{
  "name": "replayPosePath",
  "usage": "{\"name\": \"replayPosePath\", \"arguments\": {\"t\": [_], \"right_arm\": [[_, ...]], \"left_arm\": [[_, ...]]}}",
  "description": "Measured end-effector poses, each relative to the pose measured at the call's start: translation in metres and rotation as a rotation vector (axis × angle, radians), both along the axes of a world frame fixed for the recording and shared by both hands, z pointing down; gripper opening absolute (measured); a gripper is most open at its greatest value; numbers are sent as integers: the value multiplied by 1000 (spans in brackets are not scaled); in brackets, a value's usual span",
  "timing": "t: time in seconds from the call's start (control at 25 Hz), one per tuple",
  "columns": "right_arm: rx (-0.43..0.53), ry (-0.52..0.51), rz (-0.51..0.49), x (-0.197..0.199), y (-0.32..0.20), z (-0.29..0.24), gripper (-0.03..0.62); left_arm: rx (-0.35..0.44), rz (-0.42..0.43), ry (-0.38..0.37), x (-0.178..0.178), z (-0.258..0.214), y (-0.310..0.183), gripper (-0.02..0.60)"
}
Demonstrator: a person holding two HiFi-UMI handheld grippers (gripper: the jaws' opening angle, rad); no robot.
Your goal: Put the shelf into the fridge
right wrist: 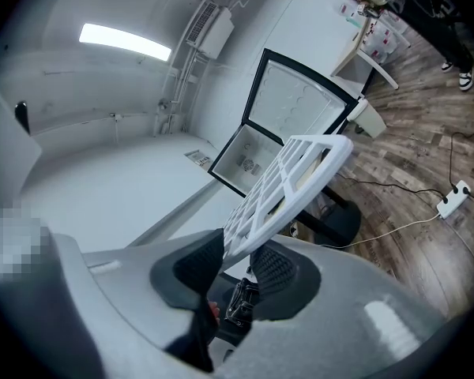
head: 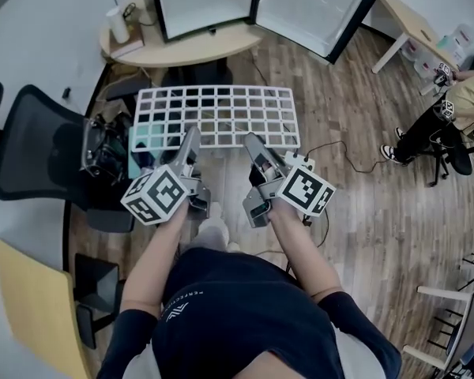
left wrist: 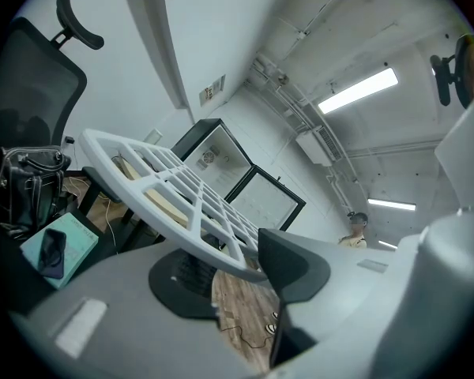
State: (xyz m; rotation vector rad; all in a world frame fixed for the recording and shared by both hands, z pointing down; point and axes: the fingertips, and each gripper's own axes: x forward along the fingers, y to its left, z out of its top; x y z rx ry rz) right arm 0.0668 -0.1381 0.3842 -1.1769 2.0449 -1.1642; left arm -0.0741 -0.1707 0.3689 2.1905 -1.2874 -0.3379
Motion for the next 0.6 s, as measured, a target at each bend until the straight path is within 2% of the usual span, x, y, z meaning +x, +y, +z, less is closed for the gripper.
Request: {"name": "replayPosePath", "arguments": {"t": [0.16, 0.44, 0.6], "right_arm": [[-3, 13, -5, -4, 21, 0, 112], [11, 82, -9, 1, -5, -7, 117], [33, 102, -28, 1, -3, -5, 118]], "left_arm": [[0, -15, -2, -4, -3, 17, 161], [-48, -16, 58, 2, 6, -1, 161], [-31, -33, 74, 2, 10, 4, 161]]}}
